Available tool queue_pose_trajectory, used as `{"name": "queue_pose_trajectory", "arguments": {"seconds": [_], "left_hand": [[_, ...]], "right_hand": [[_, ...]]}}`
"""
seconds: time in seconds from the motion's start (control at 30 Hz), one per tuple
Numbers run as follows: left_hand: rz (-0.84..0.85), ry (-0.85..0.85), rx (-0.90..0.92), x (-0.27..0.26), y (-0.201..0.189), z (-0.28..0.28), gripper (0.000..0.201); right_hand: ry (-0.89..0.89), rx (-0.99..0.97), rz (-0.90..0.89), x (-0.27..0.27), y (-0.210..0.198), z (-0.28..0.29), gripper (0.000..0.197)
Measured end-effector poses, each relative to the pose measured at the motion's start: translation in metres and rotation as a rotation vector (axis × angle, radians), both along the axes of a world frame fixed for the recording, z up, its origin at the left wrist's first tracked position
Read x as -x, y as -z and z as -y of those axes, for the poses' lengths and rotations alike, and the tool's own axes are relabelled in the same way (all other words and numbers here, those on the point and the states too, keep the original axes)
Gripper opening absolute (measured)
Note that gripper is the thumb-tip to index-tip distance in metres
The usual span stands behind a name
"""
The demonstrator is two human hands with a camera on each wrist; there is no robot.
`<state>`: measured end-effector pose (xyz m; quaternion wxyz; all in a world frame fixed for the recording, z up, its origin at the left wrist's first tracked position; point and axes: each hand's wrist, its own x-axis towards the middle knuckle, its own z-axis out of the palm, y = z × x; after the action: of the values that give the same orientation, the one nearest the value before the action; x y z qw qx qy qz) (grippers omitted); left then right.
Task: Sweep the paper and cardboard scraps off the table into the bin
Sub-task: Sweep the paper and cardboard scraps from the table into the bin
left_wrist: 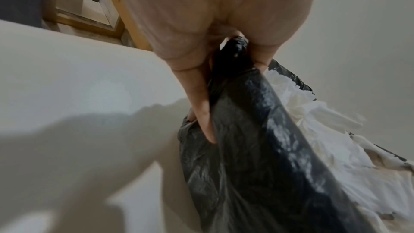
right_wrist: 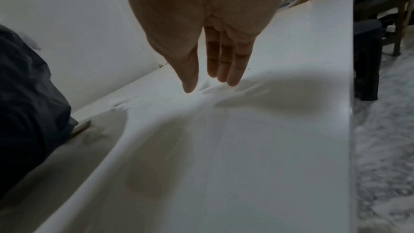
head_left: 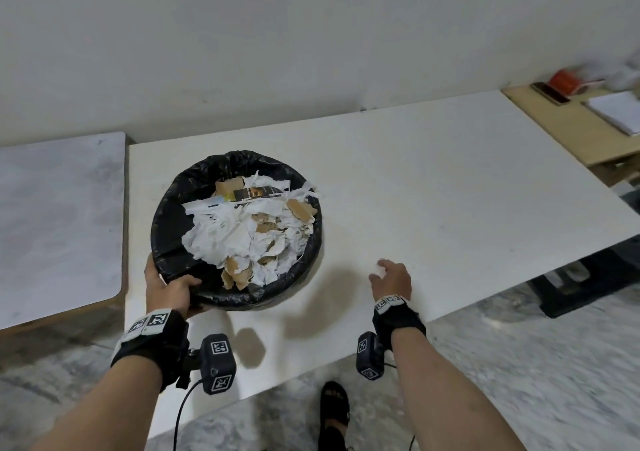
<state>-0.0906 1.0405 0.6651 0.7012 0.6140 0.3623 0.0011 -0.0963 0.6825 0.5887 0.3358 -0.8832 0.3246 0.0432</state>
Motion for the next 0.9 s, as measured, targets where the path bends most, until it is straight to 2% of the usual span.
{"name": "queue_pose_trajectory", "arguments": {"seconds": [0.23,0.43,0.67,0.77,0.83,0.9], "left_hand": [[0.006,-0.002,-0.012,-0.034,0.007,0.026,0.084],[0.002,-0.057,0.004,-0.054,0.007,0.048,0.084],[-0.012,-0.14,0.001,-0.064,0.008,0.06,0.084],[-0.023,-0.186,0.007,-0.062,0.005,0.062,0.083],[-0.024,-0.211,0.013,-0.061,0.003,0.061,0.083],[-0.037,-0.232,0.006,-0.061,0.002,0.06,0.084]], "right_hand": [[-0.108,0.079,-0.078,-0.033,0.012,0.039,0.039],[-0.306,0.197,-0.146,-0.048,0.016,0.052,0.023],[-0.469,0.234,-0.141,-0.056,0.021,0.063,0.02],[-0.431,0.105,-0.088,-0.068,0.008,0.056,0.024],[-0.366,-0.016,0.015,-0.085,-0.015,0.043,0.023],[-0.373,-0.079,0.153,-0.108,-0.046,0.022,0.016]]}}
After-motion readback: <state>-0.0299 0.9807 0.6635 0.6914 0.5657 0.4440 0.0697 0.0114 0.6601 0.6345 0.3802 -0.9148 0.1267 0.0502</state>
